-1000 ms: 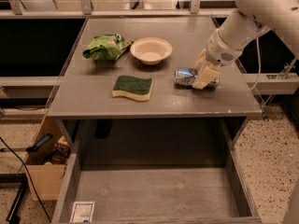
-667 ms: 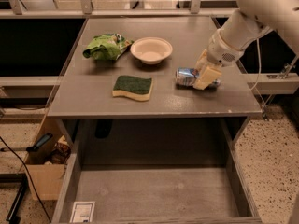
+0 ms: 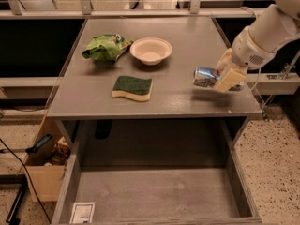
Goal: Place redbull can into top drawer
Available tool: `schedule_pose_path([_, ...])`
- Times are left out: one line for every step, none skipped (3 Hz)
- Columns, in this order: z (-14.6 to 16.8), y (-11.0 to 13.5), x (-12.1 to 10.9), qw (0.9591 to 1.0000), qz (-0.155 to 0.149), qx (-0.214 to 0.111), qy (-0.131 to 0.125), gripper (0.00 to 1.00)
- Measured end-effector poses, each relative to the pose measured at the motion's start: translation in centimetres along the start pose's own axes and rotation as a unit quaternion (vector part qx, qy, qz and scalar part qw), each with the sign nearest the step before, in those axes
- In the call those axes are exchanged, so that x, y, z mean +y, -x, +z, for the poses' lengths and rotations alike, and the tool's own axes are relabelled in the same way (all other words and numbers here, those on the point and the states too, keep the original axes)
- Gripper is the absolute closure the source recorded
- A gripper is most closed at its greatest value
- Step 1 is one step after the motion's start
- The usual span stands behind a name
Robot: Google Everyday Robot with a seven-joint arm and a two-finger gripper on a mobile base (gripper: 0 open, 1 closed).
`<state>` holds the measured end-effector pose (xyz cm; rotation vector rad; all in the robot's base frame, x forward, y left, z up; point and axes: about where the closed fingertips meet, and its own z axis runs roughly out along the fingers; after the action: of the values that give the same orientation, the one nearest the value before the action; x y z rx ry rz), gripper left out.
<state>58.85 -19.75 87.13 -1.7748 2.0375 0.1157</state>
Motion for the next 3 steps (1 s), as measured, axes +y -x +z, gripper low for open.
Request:
schedule_pose_path([-3.8, -1.0, 4.6, 0.9991, 0.024, -0.019, -0.030, 1.00])
schedule_pose_path([-5.3, -1.3, 9.9, 0.9965, 0.053, -0.043, -0.049, 1.00])
schedule_pose_path([-4.5, -2.0, 15.9, 0.9925, 0.094, -0.063, -0.047, 1.00])
